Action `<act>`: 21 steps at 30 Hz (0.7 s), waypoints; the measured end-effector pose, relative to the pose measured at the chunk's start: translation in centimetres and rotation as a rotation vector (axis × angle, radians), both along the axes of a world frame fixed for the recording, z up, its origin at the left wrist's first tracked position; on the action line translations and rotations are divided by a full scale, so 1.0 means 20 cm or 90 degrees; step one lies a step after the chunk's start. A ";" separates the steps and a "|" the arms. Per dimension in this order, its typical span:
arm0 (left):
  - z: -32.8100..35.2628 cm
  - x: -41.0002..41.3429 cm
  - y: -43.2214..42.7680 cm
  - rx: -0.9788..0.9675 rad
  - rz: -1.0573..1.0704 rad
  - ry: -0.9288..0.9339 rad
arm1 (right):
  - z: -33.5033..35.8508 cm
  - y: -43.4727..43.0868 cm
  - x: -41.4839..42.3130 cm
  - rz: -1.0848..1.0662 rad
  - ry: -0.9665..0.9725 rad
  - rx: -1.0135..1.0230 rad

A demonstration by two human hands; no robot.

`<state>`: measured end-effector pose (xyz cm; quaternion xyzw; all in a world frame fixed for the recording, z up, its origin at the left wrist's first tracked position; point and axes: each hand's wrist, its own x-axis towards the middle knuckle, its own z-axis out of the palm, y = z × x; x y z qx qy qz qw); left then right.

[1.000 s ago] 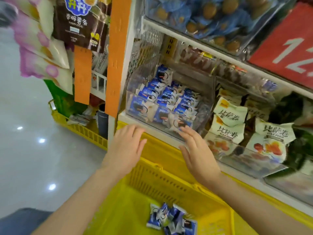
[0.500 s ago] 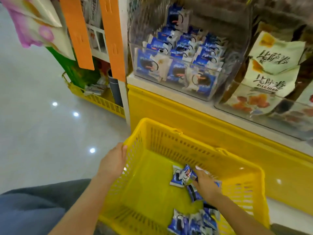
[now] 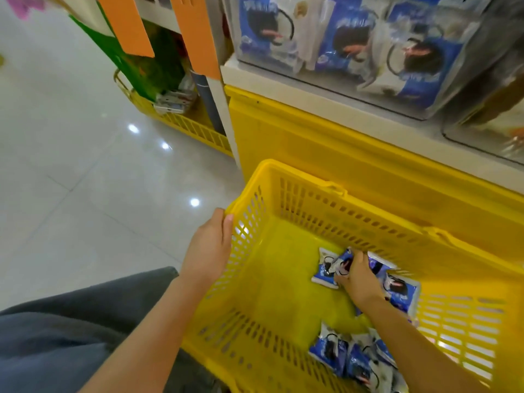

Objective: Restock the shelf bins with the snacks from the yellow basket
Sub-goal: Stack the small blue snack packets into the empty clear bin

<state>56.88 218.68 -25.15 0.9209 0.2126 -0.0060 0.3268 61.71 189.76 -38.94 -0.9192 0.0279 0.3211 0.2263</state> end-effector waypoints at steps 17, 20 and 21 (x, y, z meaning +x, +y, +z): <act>0.08 -0.02 -0.07 0.122 -0.002 -0.060 | 0.16 0.10 -0.18 0.089 0.073 0.138; 0.12 -0.03 -0.18 0.112 -0.093 -0.158 | 0.32 0.14 -0.17 0.102 0.031 0.211; 0.12 -0.04 -0.23 0.064 -0.136 -0.153 | 0.39 0.15 -0.17 0.114 0.015 0.235</act>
